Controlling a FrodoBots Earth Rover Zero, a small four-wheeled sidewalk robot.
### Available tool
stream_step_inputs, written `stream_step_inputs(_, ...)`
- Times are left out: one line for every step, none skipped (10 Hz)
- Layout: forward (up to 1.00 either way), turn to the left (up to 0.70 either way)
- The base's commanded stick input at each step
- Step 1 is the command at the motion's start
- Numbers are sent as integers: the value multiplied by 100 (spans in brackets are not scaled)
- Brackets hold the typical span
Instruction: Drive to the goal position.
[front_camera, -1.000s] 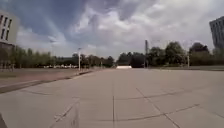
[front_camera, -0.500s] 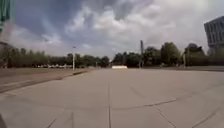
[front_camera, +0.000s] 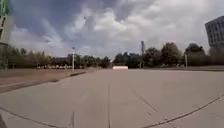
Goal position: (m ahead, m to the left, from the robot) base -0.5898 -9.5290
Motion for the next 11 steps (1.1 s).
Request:
stream_step_inputs(100,0)
stream_step_inputs(100,0)
stream_step_inputs(100,0)
stream_step_inputs(100,0)
stream_step_inputs(100,0)
stream_step_inputs(100,0)
stream_step_inputs(100,0)
stream_step_inputs(100,0)
stream_step_inputs(100,0)
stream_step_inputs(100,0)
stream_step_inputs(100,0)
